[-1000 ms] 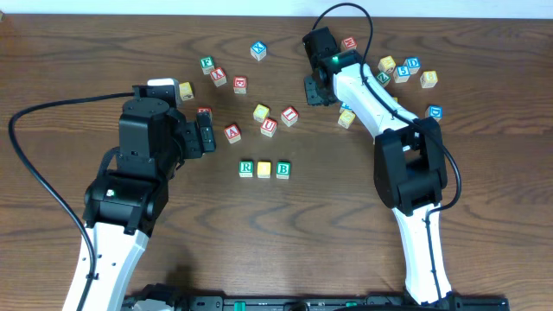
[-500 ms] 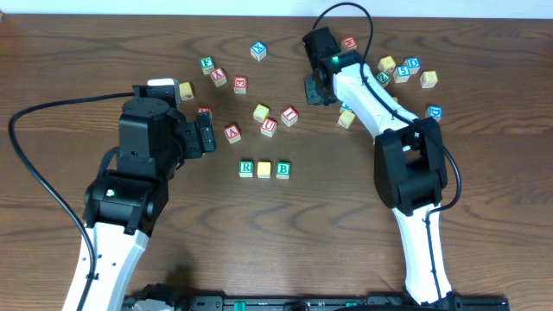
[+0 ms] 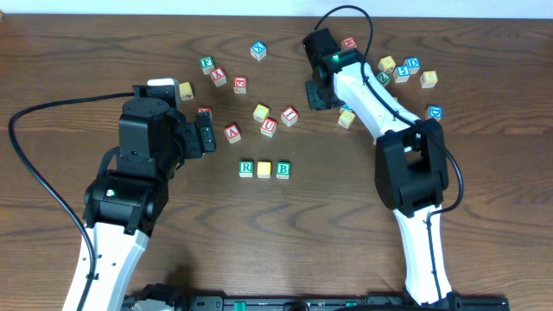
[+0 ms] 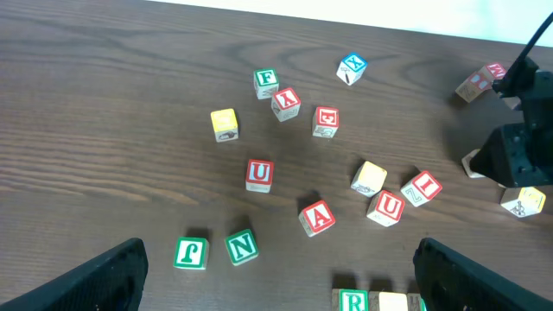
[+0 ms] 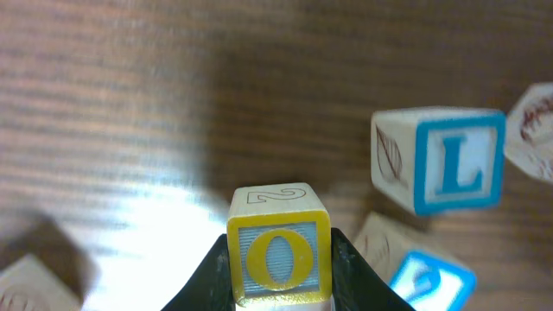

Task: Spell out ROBOT
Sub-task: 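Lift the O block and carry it toward the B block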

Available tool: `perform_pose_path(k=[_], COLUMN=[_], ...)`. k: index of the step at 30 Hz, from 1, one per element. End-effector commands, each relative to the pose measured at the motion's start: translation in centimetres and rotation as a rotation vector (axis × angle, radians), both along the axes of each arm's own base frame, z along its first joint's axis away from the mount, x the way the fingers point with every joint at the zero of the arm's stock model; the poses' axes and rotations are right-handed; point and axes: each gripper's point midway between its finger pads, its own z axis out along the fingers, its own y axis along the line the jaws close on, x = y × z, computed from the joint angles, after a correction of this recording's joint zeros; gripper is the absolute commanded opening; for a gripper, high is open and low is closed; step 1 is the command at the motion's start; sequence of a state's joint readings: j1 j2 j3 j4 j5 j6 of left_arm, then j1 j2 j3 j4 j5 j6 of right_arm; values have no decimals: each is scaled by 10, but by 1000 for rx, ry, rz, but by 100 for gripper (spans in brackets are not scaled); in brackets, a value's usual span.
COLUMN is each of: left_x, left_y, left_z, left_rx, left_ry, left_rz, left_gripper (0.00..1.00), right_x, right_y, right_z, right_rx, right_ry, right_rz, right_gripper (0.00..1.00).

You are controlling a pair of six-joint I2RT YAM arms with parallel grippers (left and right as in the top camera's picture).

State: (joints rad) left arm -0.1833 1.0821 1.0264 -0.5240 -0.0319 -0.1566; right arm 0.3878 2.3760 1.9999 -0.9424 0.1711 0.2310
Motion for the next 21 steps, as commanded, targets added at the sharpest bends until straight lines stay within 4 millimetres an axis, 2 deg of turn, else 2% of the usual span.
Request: perform_pose_path(k=[1,3,8,12,21], left_x=[0,0,0,0,0], left_y=[2,2,2,2,2], left_z=[3,3,3,3,3], left_rx=[4,4,4,4,4], left_ry=[-9,-9,-9,-9,-9], left_rz=[5,5,5,5,5], left_gripper=[96,96,97,97,96], right_x=[-3,-11,-31,-50,-64], right_y=[6,6,7,8,18], right_z=[55,68,86,89,86], right_rx=[36,41,49,73,86], right_ry=[-74,-69,-37,31,77], right_rz=[-10,-14,-12,-10,5], right_gripper=[8,6,1,1,1])
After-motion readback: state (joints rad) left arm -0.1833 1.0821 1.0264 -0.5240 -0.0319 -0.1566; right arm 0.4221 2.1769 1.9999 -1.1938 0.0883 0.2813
